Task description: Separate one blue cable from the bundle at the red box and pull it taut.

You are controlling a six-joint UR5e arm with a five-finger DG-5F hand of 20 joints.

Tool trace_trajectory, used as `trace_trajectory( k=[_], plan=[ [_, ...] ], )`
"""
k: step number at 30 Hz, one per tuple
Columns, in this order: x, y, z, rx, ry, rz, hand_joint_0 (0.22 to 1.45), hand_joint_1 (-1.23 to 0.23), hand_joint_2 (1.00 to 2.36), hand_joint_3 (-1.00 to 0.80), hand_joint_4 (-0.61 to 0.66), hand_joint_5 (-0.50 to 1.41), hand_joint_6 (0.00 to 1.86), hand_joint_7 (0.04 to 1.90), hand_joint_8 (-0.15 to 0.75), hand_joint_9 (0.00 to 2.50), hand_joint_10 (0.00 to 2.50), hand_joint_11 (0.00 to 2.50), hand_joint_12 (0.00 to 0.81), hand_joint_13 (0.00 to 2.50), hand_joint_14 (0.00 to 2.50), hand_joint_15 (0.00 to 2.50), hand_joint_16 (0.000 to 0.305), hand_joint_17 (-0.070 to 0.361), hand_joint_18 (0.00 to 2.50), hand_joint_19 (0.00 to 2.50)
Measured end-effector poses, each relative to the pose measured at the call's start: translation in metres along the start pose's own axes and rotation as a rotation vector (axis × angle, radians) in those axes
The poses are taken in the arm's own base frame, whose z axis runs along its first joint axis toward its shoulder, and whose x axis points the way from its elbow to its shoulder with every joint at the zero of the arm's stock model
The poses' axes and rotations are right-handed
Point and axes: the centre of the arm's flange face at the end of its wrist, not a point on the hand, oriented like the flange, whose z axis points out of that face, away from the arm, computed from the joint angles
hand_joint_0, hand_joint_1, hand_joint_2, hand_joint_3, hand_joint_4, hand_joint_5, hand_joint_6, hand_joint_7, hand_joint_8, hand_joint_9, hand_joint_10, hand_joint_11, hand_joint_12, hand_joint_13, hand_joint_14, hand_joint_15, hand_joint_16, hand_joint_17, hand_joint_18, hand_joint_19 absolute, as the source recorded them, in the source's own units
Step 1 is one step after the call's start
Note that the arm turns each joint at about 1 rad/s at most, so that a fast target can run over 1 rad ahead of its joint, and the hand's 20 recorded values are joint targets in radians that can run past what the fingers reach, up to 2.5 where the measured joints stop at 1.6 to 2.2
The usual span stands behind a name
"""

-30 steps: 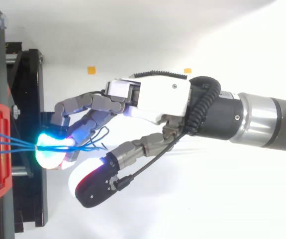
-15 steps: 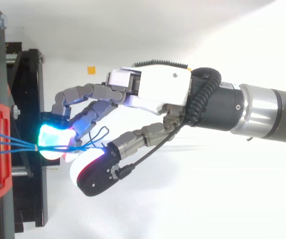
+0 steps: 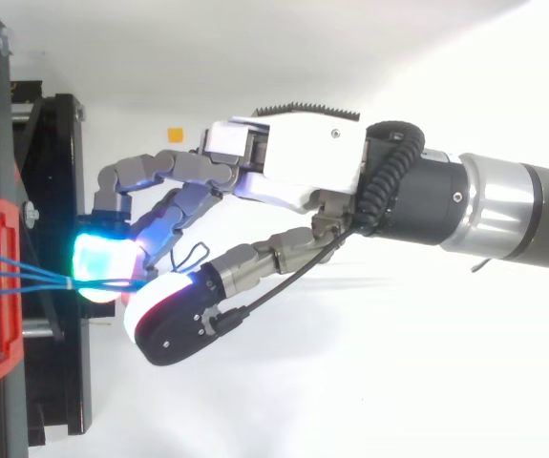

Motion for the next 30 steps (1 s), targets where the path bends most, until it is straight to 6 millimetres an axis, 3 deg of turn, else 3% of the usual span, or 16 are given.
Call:
trace_trajectory(
  k=[10,16,30],
  plan=[
    [0.0068,0.0056,0.0039,-0.028,0.009,0.004,0.60,-0.72,1.01,-0.40,0.23,-0.15,0.56,1.31,0.323,0.88,0.02,0.73,0.373,0.77,0.02,0.44,0.044,0.099,0.56,0.59],
    [0.0083,0.0081,0.0060,-0.047,0.012,0.000,0.60,-0.69,1.01,-0.39,0.22,-0.16,0.66,1.18,0.330,0.93,0.02,0.75,0.379,0.82,0.02,0.46,0.045,0.100,0.59,0.60],
    [0.0028,0.0082,0.0065,-0.050,0.013,-0.003,0.59,-0.62,1.00,-0.44,0.22,-0.16,0.73,1.11,0.339,1.01,0.02,0.80,0.389,0.89,0.02,0.51,0.046,0.103,0.66,0.64]
  ],
)
